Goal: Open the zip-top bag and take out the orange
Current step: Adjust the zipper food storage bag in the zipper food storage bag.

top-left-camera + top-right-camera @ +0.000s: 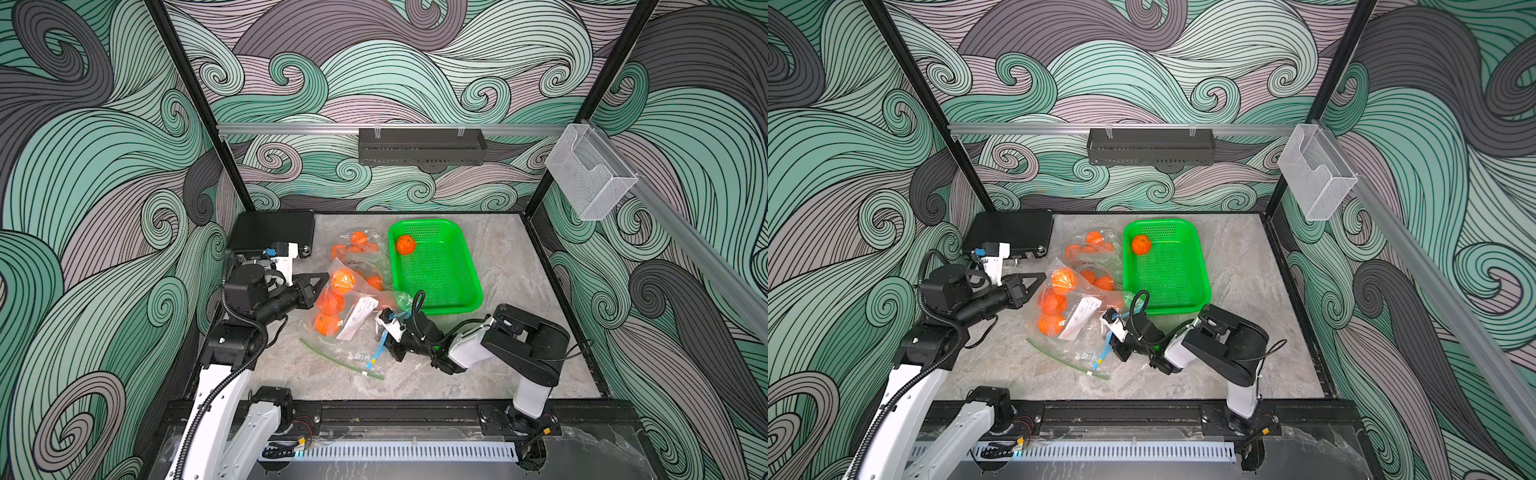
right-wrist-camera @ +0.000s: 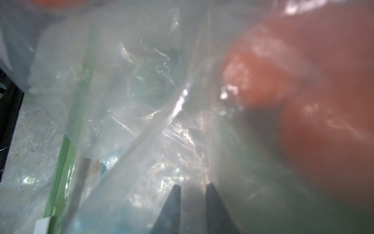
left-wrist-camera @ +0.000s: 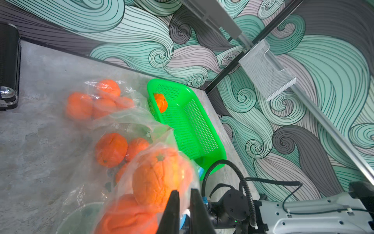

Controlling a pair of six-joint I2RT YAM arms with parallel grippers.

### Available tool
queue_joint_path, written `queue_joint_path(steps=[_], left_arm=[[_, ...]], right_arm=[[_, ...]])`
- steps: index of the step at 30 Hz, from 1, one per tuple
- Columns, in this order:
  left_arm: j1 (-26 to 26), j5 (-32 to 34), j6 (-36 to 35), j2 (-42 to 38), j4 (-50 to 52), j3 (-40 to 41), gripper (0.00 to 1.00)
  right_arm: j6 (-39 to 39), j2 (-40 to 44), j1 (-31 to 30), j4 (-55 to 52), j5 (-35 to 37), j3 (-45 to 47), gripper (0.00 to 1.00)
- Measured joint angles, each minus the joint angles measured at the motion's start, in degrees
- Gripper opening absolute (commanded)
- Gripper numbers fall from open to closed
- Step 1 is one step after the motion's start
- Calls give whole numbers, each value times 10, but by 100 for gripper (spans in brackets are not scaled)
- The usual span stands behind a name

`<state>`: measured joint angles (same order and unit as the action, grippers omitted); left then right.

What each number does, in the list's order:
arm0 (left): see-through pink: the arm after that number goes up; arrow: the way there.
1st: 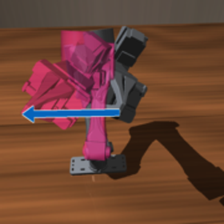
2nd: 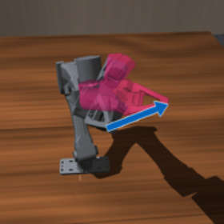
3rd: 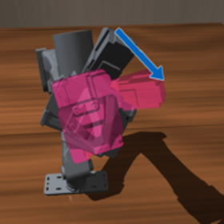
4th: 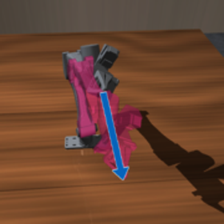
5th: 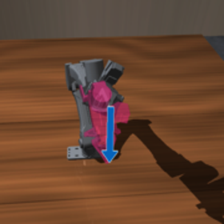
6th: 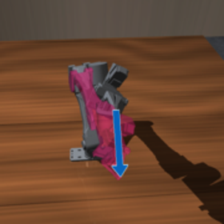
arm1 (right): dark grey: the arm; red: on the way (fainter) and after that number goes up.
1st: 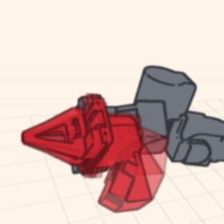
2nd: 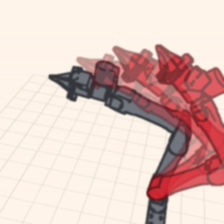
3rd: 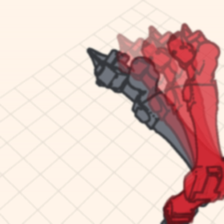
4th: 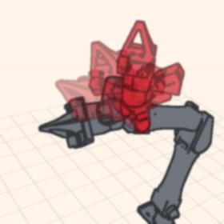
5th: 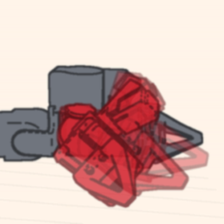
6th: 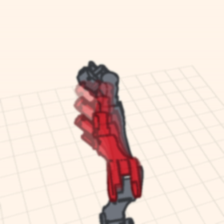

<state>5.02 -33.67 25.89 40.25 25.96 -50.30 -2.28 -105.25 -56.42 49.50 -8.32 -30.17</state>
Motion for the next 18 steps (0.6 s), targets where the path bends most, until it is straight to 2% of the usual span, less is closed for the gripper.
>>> queue_joint_path(steps=[4, 6, 7, 10, 11, 13, 18], left_arm=[[0, -13, -2, 9, -14, 1, 20], [0, -10, -3, 15, -13, 1, 22], [0, -1, -2, 18, -11, 1, 30], [0, 66, 5, 36, 9, 0, 72], [0, 91, 9, 43, 19, 0, 80], [0, 156, 28, 68, 46, 0, 88], [-25, 241, 79, 177, 89, -9, 91]], right_arm=[[-1, 0, 2, 0, 0, 0, 25], [-1, 0, 2, 0, 0, 0, 25], [-1, 0, 2, 0, 0, 0, 25], [-1, 0, 2, 0, 0, 0, 25], [-1, 0, 2, 0, 0, 0, 25], [-1, 0, 2, 0, -1, 0, 25], [-1, 0, 2, 0, -7, -1, 25]])
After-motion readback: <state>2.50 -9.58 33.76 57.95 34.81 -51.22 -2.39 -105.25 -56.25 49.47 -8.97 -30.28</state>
